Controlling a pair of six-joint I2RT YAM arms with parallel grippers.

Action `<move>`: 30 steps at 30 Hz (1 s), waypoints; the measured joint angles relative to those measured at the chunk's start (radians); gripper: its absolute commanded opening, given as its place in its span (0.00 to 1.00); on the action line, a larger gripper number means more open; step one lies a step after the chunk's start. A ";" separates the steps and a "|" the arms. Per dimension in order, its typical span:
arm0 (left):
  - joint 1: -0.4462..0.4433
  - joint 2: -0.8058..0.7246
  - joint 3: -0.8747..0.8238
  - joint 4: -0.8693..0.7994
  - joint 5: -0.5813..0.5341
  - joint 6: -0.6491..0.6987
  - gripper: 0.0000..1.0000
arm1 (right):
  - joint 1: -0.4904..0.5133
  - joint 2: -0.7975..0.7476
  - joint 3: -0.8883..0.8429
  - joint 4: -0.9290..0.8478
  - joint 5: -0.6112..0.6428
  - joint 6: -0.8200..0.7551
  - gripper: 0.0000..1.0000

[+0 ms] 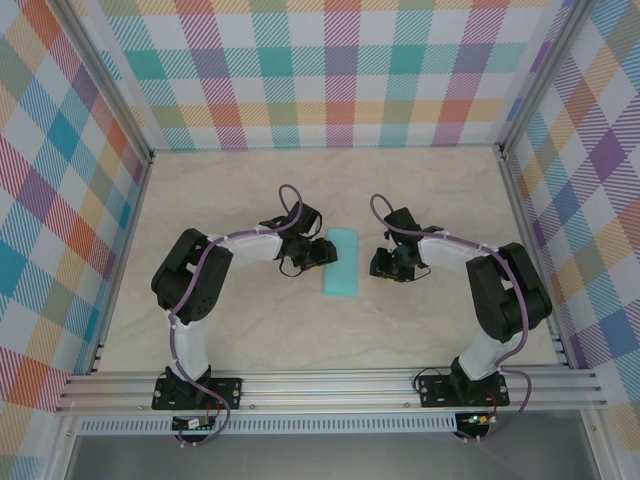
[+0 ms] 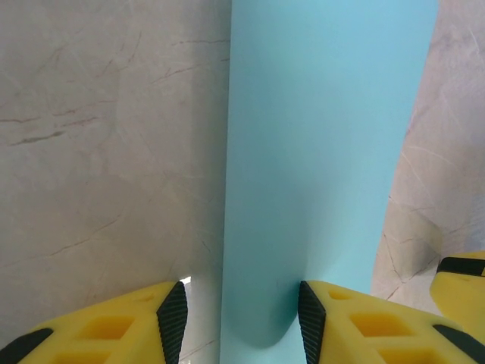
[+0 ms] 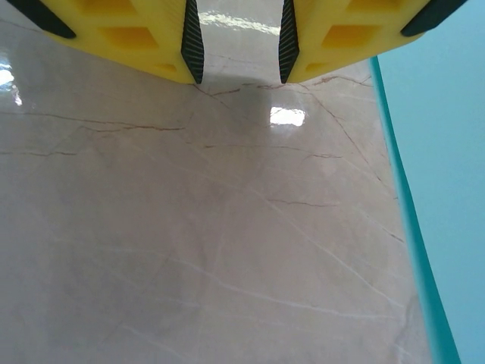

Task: Fold a paper plane with a square sheet of paper (fold left side to right side)
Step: Hold the square sheet of paper at the center of the table.

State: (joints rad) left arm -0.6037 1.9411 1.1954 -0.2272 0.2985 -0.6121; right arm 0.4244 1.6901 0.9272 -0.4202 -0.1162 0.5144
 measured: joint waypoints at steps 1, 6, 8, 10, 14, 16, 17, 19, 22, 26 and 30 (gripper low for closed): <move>-0.001 0.001 0.001 -0.001 -0.003 0.000 0.46 | 0.000 0.000 0.000 0.000 0.000 0.000 0.34; -0.003 0.004 0.008 -0.008 -0.009 0.003 0.47 | 0.000 0.000 0.000 0.000 0.000 0.000 0.34; -0.004 0.006 0.011 -0.011 -0.010 0.003 0.47 | 0.000 0.000 0.000 0.000 0.000 0.000 0.34; -0.005 0.007 0.014 -0.018 -0.011 0.004 0.47 | 0.000 0.000 0.000 0.000 -0.003 0.000 0.34; -0.007 0.012 0.024 -0.032 -0.015 0.007 0.48 | -0.005 0.000 0.000 0.002 -0.011 0.000 0.34; -0.010 0.014 0.031 -0.038 -0.021 0.010 0.48 | -0.005 0.000 0.000 0.004 -0.016 0.000 0.34; -0.011 0.015 0.032 -0.041 -0.023 0.011 0.48 | -0.005 0.000 0.000 0.007 -0.018 0.000 0.35; -0.013 0.016 0.035 -0.045 -0.028 0.015 0.49 | -0.005 0.000 0.000 0.011 -0.024 0.000 0.35; -0.018 0.021 0.049 -0.061 -0.036 0.026 0.49 | -0.005 -0.002 0.000 0.011 -0.029 0.000 0.34; -0.024 0.024 0.060 -0.078 -0.050 0.031 0.49 | -0.005 -0.014 -0.003 0.021 -0.047 0.000 0.32; -0.026 0.027 0.065 -0.085 -0.055 0.033 0.49 | -0.005 -0.039 -0.014 0.047 -0.080 0.004 0.24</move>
State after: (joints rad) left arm -0.6296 1.9682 1.2602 -0.3119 0.2436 -0.5793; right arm 0.4194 1.6508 0.9131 -0.3733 -0.1963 0.5186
